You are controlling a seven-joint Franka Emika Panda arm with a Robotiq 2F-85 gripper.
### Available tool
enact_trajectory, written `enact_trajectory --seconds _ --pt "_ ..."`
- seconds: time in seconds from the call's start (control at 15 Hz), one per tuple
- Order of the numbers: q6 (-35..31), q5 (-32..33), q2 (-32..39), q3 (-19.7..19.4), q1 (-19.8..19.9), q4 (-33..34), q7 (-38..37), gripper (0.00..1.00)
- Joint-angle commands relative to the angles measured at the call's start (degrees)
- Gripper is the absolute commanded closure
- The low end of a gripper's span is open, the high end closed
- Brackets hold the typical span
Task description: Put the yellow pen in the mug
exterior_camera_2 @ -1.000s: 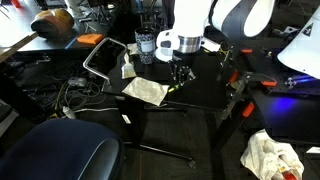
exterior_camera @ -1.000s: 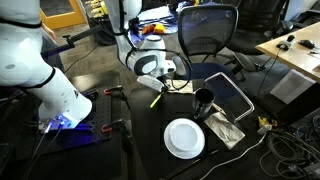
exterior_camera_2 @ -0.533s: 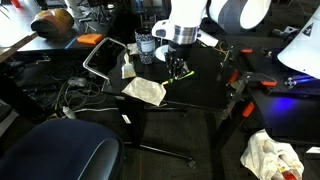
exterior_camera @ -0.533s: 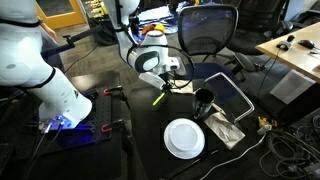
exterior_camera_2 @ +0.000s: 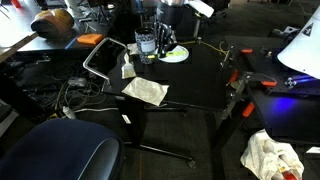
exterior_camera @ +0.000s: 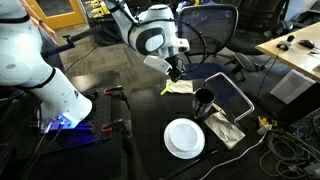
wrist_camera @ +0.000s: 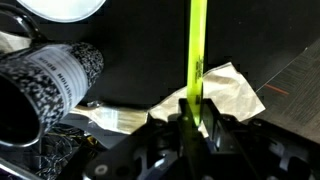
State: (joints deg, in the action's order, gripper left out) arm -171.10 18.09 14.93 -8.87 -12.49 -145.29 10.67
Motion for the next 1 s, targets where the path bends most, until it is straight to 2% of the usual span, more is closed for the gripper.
enact_trajectory --seconds 0.0,0.07,0.4,0.73,0.8,0.87,0.93 --pt "7.2 0.7 -6.8 -2.4 -2.3 0.9 -5.2 0.95" --pt "9.9 0.8 -8.1 0.8 1.1 2.1 -6.2 0.95" --pt "20.4 -2.2 -12.6 5.9 4.5 7.5 -6.4 0.95" --pt "24.4 -5.5 -15.1 9.2 5.9 12.5 -4.8 0.95" --pt "22.5 -7.3 -15.0 9.9 5.9 12.4 -2.0 0.95" --pt "21.5 -4.8 -14.1 9.6 6.6 11.3 -4.8 0.81" --pt "21.5 -5.8 -14.3 10.1 6.5 11.9 -3.9 0.81"
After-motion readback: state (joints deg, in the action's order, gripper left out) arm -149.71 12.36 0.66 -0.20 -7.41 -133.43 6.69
